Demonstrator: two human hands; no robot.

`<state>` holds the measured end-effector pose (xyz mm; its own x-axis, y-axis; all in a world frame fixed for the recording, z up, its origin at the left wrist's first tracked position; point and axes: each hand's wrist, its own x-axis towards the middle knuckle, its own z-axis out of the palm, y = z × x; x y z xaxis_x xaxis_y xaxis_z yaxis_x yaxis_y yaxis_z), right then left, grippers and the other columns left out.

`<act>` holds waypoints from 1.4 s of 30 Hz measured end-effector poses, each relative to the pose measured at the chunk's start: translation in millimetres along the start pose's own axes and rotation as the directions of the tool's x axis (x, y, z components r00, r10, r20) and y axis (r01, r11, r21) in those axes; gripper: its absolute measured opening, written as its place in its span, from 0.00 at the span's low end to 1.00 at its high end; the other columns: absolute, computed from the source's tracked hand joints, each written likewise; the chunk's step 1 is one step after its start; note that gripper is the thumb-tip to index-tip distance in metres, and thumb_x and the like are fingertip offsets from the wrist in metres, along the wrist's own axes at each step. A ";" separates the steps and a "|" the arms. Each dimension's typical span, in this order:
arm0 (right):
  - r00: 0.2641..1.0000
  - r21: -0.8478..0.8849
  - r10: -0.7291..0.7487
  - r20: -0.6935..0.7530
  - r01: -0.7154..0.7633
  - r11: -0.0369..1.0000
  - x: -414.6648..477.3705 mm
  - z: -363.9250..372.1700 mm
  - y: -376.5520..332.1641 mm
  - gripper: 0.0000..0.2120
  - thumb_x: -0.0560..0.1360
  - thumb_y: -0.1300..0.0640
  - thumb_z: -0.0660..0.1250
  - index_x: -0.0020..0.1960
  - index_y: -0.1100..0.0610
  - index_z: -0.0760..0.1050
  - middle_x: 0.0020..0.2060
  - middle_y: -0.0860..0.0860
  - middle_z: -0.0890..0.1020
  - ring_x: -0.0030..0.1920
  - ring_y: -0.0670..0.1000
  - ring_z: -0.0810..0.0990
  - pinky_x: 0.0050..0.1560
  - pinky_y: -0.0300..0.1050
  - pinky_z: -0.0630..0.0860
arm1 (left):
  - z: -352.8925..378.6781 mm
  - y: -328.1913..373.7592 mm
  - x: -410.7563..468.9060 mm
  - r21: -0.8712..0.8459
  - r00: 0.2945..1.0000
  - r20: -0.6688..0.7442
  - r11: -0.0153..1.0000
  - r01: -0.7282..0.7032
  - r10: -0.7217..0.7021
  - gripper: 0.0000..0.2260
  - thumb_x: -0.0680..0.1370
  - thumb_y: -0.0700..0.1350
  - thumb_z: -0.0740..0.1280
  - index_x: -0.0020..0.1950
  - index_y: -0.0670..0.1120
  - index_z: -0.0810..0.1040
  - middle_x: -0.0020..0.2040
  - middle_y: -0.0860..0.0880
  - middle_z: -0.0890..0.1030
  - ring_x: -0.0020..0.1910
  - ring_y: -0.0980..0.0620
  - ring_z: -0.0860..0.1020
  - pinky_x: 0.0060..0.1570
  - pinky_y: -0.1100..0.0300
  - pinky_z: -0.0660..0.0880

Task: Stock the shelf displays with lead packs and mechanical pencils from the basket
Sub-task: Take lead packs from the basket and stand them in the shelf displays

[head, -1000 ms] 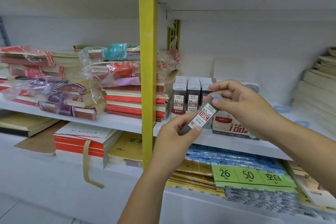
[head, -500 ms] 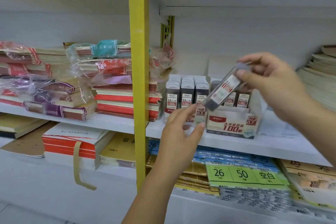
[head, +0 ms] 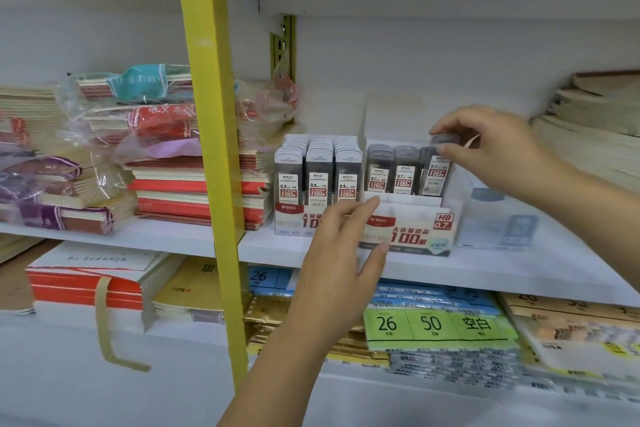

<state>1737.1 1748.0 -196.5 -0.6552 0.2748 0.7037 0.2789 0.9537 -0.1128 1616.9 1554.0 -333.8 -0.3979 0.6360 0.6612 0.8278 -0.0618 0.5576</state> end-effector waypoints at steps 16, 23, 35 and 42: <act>0.988 0.480 0.106 -0.113 -0.040 0.877 -109.8 -20.8 -53.3 0.10 0.78 0.54 0.62 0.54 0.43 0.79 0.42 0.44 0.82 0.40 0.47 0.78 0.40 0.35 0.74 | 7.3 11.6 -51.9 -0.011 0.976 -0.204 0.996 -0.084 0.079 0.13 0.79 0.44 0.63 0.63 0.49 0.78 0.53 0.56 0.73 0.51 0.59 0.75 0.51 0.67 0.73; 0.528 0.174 0.252 0.811 -0.629 0.758 -285.1 91.0 -35.5 0.08 0.80 0.54 0.62 0.57 0.46 0.77 0.49 0.46 0.81 0.49 0.46 0.80 0.47 0.39 0.75 | 62.4 -62.3 -194.2 0.216 0.720 0.616 0.947 0.236 -0.320 0.16 0.82 0.46 0.64 0.70 0.51 0.72 0.63 0.52 0.71 0.61 0.54 0.75 0.54 0.62 0.70; 0.156 -0.183 0.509 0.847 -0.812 0.554 -506.0 253.7 -20.2 0.20 0.77 0.52 0.68 0.67 0.56 0.74 0.63 0.54 0.78 0.61 0.53 0.77 0.57 0.41 0.70 | 155.0 -151.7 -360.6 0.499 0.177 0.663 0.606 0.620 -0.727 0.23 0.78 0.49 0.69 0.72 0.47 0.72 0.68 0.44 0.75 0.65 0.45 0.74 0.66 0.52 0.71; 0.058 -0.248 0.514 0.856 -0.826 0.506 -518.2 307.8 -45.9 0.32 0.76 0.39 0.64 0.74 0.56 0.65 0.69 0.56 0.72 0.69 0.57 0.70 0.66 0.51 0.70 | 194.2 -165.1 -370.5 0.447 0.173 0.610 0.516 0.731 -0.774 0.23 0.78 0.50 0.71 0.72 0.47 0.72 0.62 0.44 0.79 0.57 0.47 0.80 0.61 0.49 0.76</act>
<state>1847.7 1599.4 -771.9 -0.4955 0.6109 -0.6175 0.8565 0.2253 -0.4644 1704.4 1478.0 -768.3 -0.4681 0.6269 -0.6228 0.3126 0.7767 0.5468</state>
